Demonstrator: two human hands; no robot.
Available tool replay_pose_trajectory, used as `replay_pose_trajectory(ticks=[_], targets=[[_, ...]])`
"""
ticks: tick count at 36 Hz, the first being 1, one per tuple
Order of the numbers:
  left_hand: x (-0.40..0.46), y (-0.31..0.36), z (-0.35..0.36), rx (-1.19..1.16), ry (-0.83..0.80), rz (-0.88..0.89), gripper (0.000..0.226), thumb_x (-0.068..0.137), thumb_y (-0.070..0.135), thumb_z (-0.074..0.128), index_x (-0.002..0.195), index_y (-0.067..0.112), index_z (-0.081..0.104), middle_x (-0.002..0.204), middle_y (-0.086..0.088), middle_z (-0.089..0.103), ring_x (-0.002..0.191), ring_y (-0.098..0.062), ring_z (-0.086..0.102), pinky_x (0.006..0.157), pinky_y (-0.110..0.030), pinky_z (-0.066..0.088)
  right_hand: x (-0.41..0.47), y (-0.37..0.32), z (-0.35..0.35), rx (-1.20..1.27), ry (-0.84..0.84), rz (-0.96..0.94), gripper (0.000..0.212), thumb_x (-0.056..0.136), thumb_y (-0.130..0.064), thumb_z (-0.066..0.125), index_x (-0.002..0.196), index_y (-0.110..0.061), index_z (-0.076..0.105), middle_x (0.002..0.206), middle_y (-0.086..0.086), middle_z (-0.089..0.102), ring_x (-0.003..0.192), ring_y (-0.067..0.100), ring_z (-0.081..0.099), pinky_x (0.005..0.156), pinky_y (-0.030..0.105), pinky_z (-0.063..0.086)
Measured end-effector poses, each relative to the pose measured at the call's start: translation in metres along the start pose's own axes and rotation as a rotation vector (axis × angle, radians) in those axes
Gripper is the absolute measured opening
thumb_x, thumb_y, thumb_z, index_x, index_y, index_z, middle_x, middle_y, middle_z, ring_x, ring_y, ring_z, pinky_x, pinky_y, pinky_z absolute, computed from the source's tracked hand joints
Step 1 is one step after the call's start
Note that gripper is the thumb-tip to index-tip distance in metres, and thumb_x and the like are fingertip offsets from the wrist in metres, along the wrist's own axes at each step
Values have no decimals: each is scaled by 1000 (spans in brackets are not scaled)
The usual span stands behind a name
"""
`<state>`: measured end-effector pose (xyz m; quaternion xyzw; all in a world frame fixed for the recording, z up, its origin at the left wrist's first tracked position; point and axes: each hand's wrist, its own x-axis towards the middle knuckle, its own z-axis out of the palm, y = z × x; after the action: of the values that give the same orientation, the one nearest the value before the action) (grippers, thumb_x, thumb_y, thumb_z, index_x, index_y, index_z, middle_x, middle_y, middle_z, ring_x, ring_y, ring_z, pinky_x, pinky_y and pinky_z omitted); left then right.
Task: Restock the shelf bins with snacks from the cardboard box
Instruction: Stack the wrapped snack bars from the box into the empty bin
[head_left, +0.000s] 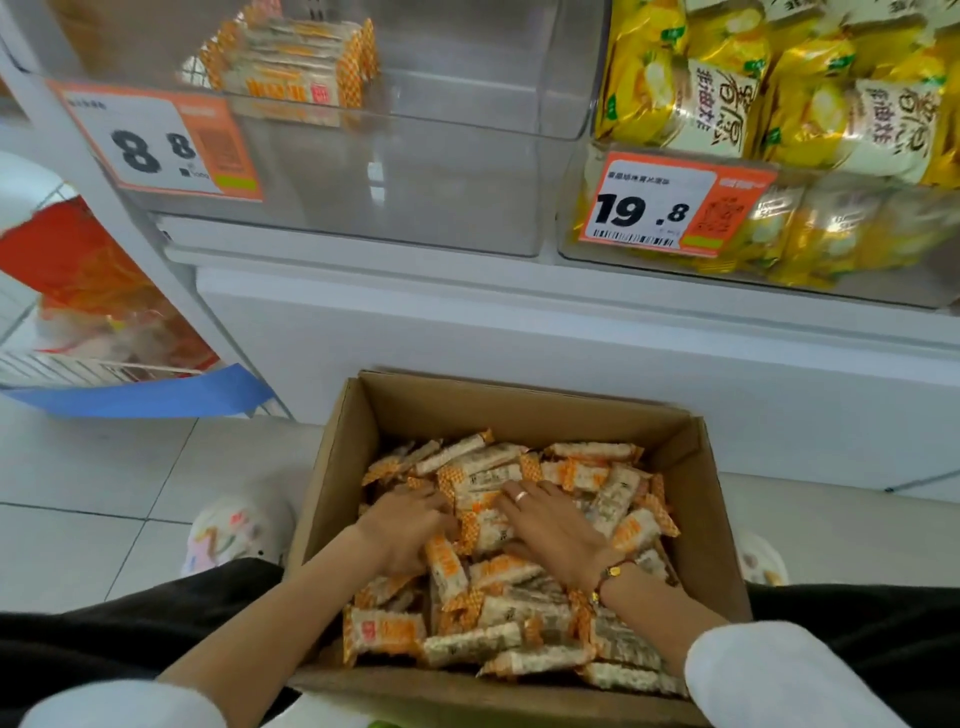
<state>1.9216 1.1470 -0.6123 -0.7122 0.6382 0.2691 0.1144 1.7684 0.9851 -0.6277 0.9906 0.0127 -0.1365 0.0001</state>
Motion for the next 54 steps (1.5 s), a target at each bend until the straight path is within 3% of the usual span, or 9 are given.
replay_pose_trajectory(ticks=[11, 18, 22, 25, 28, 33, 43, 47, 54], targets=[[-25, -21, -65, -524, 251, -311, 39, 93, 45, 54, 118, 16, 61, 114, -3, 60, 102, -21, 58, 84, -34, 45, -4, 7, -21, 317, 160, 145, 42, 97, -40, 51, 130, -15, 43, 86, -3, 62, 86, 21, 57, 88, 36, 39], [-42, -13, -93, -1360, 512, -486, 34, 93, 30, 61, 116, 6, 54, 89, -1, 62, 74, -13, 61, 58, -19, 47, -4, 19, -88, 1363, 376, 468, 24, 92, -28, 63, 115, -24, 59, 103, -11, 66, 97, 10, 62, 77, 13, 47], [-44, 8, -97, -1583, 516, -503, 28, 94, 27, 61, 115, 11, 57, 81, 0, 58, 66, -10, 57, 54, -19, 50, -11, 12, -132, 1768, 400, 467, 26, 96, -23, 55, 118, -13, 64, 102, 5, 68, 89, 17, 61, 75, 26, 46], [-37, 27, -99, -1628, 516, -482, 28, 96, 26, 57, 119, 10, 53, 75, 0, 48, 62, -10, 48, 51, -19, 46, -20, 3, -150, 1746, 395, 402, 25, 94, -35, 58, 113, -21, 66, 94, 24, 60, 85, 19, 56, 73, 28, 47], [-32, 48, -110, -1674, 525, -432, 30, 98, 22, 53, 124, 8, 50, 96, -2, 59, 78, -13, 58, 61, -22, 50, -23, -9, -159, 1640, 487, 383, 28, 92, -34, 61, 114, -17, 65, 69, -2, 57, 59, 0, 55, 57, 15, 45], [-39, 67, -131, -1822, 556, -346, 32, 101, 35, 41, 123, 15, 55, 115, -6, 64, 99, -20, 63, 72, -24, 52, -18, -14, -159, 1411, 701, 483, 24, 88, -38, 66, 111, -33, 64, 103, -14, 69, 94, -2, 64, 83, 21, 52], [-54, 56, -144, -1732, 683, -234, 59, 69, 62, 72, 112, 23, 69, 108, -3, 72, 100, -20, 68, 96, -40, 50, -17, -27, -165, 853, 494, 284, 47, 99, -51, 37, 142, -32, 42, 125, -9, 44, 90, 4, 56, 84, 28, 47], [-68, 54, -153, -1646, 770, -219, 53, 72, 68, 68, 116, 38, 65, 116, 8, 69, 110, -9, 62, 99, -31, 48, -26, -26, -190, 959, 383, 175, 64, 95, -54, 44, 149, -46, 11, 149, -21, 26, 124, -3, 40, 103, 24, 38], [-110, 43, -203, -1352, 1111, -137, 39, 66, 71, 64, 95, 45, 64, 115, 16, 59, 100, 18, 52, 88, -9, 37, -26, -34, -261, 1323, 531, 93, 82, 72, -37, 72, 142, -38, 30, 116, -12, 63, 99, -4, 64, 75, 15, 51]])
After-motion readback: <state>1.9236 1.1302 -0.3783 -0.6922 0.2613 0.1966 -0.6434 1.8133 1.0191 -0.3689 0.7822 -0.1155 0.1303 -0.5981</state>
